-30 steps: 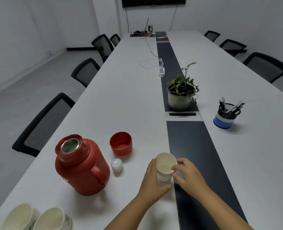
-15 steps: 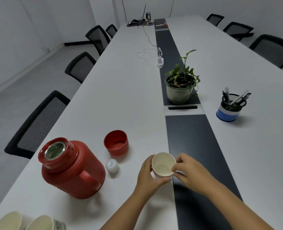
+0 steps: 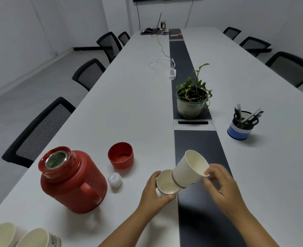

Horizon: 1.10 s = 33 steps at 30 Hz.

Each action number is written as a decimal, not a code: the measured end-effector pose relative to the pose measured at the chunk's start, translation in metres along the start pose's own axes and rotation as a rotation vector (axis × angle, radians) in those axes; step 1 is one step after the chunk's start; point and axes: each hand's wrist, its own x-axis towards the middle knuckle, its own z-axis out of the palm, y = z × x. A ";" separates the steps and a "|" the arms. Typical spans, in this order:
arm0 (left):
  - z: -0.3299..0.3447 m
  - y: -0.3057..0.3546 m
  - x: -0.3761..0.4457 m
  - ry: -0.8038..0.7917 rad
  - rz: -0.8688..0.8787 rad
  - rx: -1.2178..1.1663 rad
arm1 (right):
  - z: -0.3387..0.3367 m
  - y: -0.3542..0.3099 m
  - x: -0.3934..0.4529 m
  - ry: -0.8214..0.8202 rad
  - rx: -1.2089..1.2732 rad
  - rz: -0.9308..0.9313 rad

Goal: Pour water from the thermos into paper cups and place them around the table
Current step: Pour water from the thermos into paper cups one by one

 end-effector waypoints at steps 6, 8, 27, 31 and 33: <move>-0.004 0.011 -0.024 0.055 0.003 0.186 | -0.020 -0.014 -0.036 0.119 -0.042 0.054; -0.009 0.003 -0.049 0.144 0.016 0.220 | -0.013 -0.023 -0.054 0.061 -0.063 0.059; -0.137 -0.191 -0.296 0.158 -0.042 0.850 | 0.227 -0.109 -0.158 -0.309 0.134 0.170; -0.140 -0.197 -0.301 0.128 -0.052 0.866 | 0.246 -0.119 -0.158 -0.293 0.086 0.146; -0.139 -0.203 -0.302 0.163 -0.034 0.879 | 0.251 -0.122 -0.157 -0.315 0.049 0.127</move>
